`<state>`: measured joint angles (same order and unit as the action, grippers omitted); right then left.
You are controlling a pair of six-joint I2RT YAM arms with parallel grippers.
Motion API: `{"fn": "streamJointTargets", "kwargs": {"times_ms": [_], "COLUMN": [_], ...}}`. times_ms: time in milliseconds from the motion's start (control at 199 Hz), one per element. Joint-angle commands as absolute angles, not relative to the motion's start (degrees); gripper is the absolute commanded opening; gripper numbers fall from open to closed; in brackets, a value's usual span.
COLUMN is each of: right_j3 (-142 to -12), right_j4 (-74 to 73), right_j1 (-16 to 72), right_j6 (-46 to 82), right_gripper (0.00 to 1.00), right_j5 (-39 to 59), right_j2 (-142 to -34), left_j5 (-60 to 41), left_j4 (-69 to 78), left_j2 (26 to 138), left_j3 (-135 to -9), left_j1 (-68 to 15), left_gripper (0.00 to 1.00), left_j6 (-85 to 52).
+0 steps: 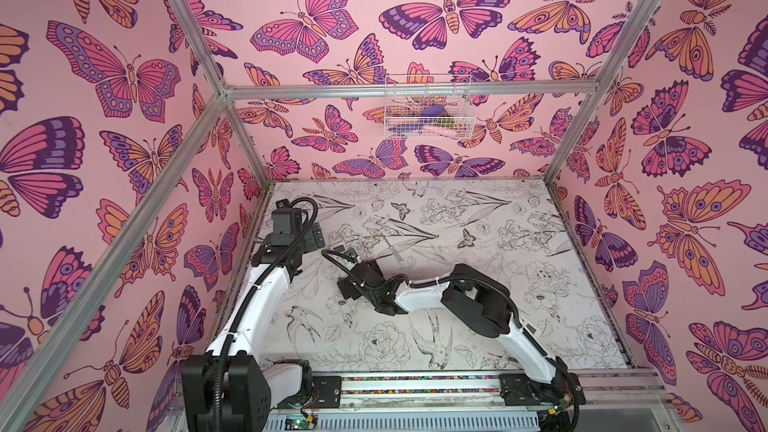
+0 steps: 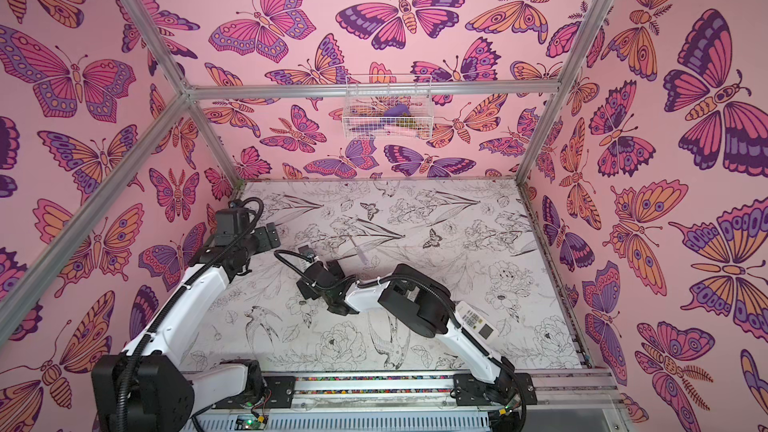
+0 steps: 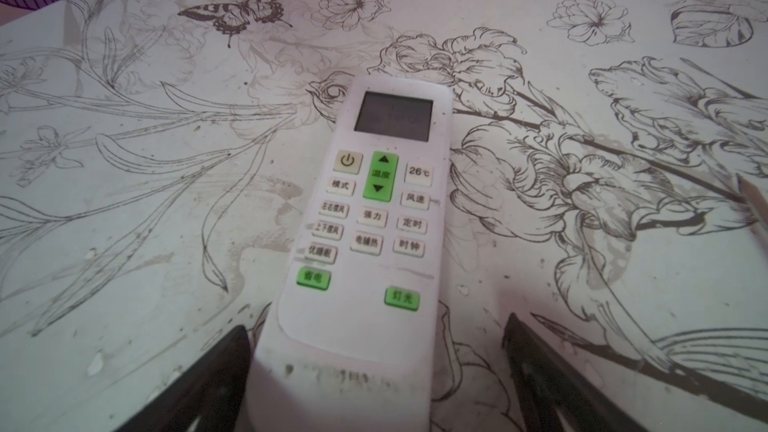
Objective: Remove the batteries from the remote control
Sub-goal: 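Lower the right gripper and close it on the remote's bottom end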
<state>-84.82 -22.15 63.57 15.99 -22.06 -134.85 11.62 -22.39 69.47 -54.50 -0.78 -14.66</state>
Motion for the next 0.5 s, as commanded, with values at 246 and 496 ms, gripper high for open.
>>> {"fn": "streamJointTargets", "kwargs": {"times_ms": [246,496], "right_j3": [-88.7,-90.0], "right_j4": [-22.0,-22.6], "right_j1": [62.5,61.1], "right_j6": [16.7,17.7], "right_gripper": [0.89,0.78], "right_j5": [-21.7,-19.5], "right_j2": [-141.8,-143.7], "left_j5": [12.1,11.5], "left_j4": [-21.5,-21.2], "left_j2": [67.5,67.5], "left_j3": [-54.6,-54.5], "left_j1": [-2.0,-2.9], "left_gripper": [0.99,0.99], "left_j6": [-13.9,-13.3]}}
